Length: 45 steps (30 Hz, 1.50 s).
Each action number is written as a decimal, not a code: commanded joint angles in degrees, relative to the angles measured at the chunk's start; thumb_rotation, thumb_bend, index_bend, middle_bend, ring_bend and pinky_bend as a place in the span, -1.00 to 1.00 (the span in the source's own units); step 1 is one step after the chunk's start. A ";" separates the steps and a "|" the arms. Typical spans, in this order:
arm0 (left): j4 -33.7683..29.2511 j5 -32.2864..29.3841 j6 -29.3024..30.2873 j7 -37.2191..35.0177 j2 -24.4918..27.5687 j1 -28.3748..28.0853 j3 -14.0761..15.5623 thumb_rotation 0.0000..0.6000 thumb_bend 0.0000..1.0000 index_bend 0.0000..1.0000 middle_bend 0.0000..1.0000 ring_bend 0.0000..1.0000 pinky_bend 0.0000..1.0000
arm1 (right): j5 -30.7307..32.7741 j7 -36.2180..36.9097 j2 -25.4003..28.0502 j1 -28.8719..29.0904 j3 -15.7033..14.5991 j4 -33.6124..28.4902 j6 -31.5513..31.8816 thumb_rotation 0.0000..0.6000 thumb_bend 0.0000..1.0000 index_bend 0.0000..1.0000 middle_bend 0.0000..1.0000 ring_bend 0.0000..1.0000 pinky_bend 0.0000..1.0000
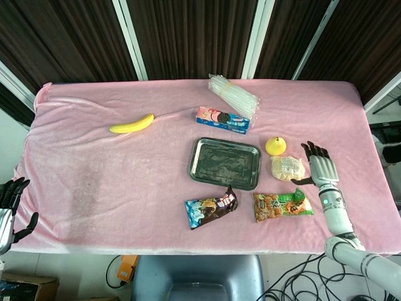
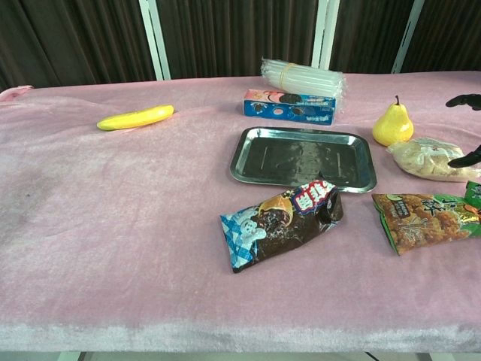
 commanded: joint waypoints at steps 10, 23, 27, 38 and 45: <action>0.15 -0.29 0.36 -0.75 0.13 0.25 -0.18 1.00 -0.17 -0.77 -0.82 -0.87 -0.31 | -2.66 1.34 -0.61 0.29 -1.03 -0.04 0.49 1.00 -0.78 -1.00 -1.00 -1.00 -0.69; 0.24 -0.53 1.08 -1.90 0.43 0.78 -0.32 1.00 -0.18 -0.76 -0.82 -0.87 -0.31 | -4.88 1.01 -5.84 3.80 -1.15 4.93 -0.87 1.00 -0.78 -0.72 -0.69 -0.46 -0.15; 0.40 -0.58 1.42 -2.61 0.58 1.02 -0.37 1.00 -0.17 -0.76 -0.82 -0.87 -0.31 | -5.30 -0.58 -7.50 3.94 -1.81 5.89 0.03 1.00 -0.78 -0.58 -0.59 -0.34 -0.05; 0.72 -0.60 2.08 -3.54 0.63 1.35 -0.64 1.00 -0.17 -0.76 -0.82 -0.87 -0.31 | -1.95 -11.41 -10.02 3.59 -3.08 6.66 2.91 1.00 -0.13 -0.07 -0.28 -0.07 0.18; 0.80 -0.73 2.27 -3.89 0.64 1.50 -0.78 1.00 -0.17 -0.76 -0.82 -0.87 -0.31 | -3.94 -11.16 -12.80 2.17 -1.71 7.16 11.06 1.00 0.77 0.75 0.21 0.36 0.55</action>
